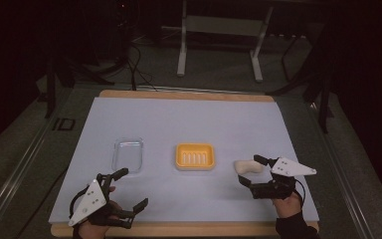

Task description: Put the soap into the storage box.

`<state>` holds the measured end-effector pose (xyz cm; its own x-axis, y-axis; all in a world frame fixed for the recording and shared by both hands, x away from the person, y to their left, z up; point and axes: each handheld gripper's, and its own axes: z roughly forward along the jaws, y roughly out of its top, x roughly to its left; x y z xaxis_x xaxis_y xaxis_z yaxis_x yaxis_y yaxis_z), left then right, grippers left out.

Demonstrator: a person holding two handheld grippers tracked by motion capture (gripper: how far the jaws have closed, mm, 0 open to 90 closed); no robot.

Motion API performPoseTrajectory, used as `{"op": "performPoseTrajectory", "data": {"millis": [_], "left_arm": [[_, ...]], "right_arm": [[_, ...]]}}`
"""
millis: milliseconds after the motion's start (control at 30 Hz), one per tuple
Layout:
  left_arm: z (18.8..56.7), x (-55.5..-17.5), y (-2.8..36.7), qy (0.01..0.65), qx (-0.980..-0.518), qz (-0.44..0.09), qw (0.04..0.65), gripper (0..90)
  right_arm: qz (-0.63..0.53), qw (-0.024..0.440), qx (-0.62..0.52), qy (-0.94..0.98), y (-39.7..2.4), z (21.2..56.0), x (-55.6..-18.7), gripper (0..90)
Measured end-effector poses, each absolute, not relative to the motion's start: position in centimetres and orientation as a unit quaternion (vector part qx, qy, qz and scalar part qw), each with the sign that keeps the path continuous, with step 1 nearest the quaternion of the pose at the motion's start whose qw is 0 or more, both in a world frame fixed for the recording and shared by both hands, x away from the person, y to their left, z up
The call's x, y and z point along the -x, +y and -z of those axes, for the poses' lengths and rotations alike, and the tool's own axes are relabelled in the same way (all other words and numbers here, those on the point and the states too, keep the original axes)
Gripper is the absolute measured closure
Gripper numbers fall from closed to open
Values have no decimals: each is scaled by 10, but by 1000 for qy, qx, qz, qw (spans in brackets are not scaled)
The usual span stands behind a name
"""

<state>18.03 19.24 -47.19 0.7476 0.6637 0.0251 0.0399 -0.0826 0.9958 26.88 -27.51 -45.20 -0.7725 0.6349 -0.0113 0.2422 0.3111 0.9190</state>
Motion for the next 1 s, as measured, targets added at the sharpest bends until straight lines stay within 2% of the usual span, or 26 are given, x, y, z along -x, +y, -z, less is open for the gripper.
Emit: {"op": "performPoseTrajectory", "data": {"millis": [600,700,967,1000], "left_arm": [[471,-180,193,254,-696,-246,625,3],[472,-180,193,253,-697,-247,624,3],[471,-180,194,253,-698,-250,622,3],[472,-180,194,254,-698,-250,621,3]], "right_arm": [[-512,163,-273,798,-274,455,-275,111],[-512,140,-254,809,-274,450,-277,111],[-476,122,-215,844,-275,440,-281,111],[-458,109,-204,858,-275,440,-283,111]]}}
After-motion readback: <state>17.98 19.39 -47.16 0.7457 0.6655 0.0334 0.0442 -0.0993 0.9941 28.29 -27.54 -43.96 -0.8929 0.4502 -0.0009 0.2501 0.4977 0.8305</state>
